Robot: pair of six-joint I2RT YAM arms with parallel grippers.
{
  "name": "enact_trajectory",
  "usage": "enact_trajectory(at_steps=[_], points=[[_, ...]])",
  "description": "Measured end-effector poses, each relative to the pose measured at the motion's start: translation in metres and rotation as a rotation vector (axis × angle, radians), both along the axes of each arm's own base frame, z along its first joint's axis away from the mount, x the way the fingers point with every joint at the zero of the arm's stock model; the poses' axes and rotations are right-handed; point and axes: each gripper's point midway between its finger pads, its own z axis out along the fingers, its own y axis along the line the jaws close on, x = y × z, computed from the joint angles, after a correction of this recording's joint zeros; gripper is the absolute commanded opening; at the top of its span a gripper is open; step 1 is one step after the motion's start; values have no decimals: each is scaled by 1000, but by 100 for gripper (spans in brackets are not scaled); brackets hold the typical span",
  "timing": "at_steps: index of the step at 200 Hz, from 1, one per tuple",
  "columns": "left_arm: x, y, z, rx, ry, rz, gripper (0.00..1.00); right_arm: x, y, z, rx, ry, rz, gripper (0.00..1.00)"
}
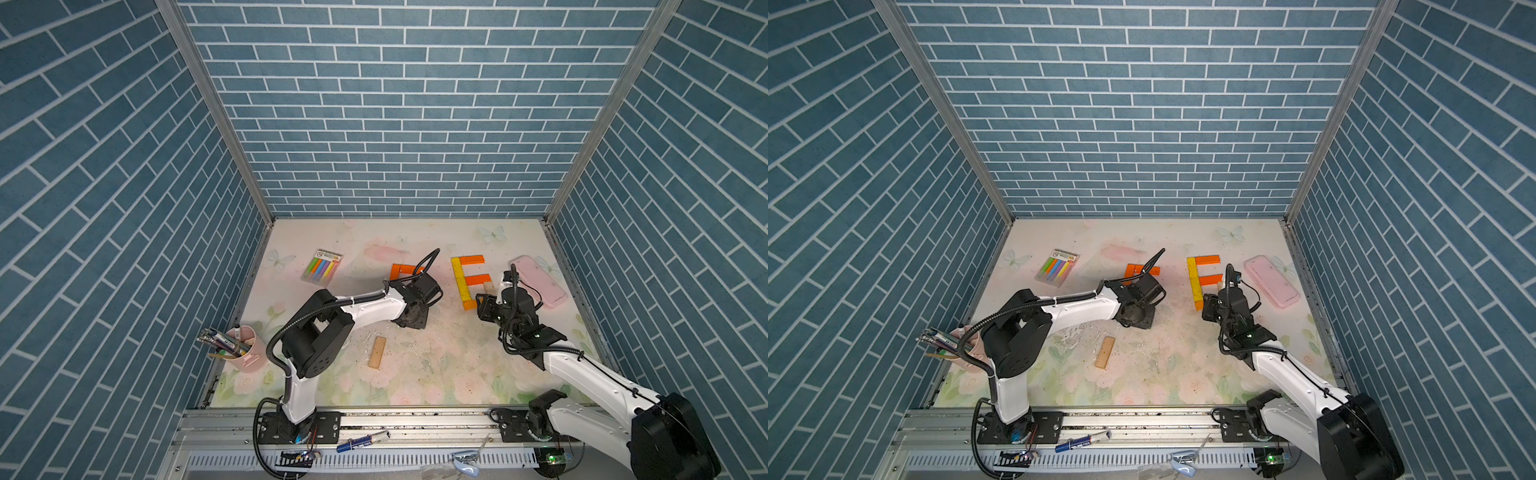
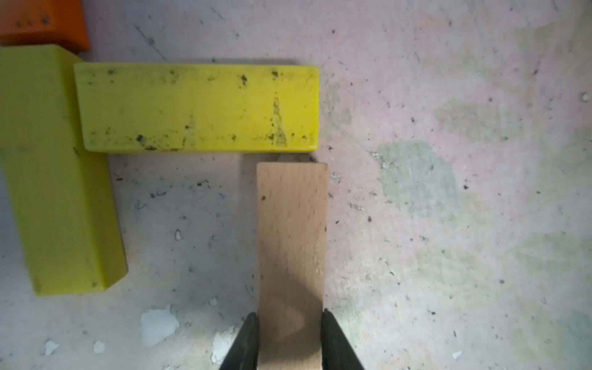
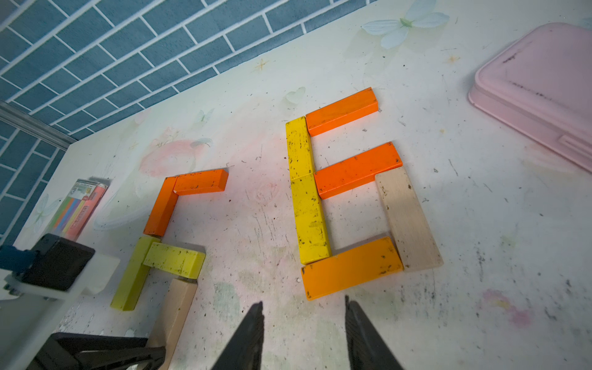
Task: Assemble the number 6 with building blocks
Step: Assemble the building block at the center of the board.
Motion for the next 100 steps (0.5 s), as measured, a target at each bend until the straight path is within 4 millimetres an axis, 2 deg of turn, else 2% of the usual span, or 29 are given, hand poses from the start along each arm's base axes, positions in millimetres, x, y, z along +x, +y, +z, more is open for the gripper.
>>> enact_trajectory(at_steps=[82, 100], points=[[2, -2, 2, -4, -1, 1, 35, 0, 1, 1, 2, -2, 2, 43], [2, -1, 4, 0, -1, 2, 40, 0, 1, 0, 3, -1, 4, 43]])
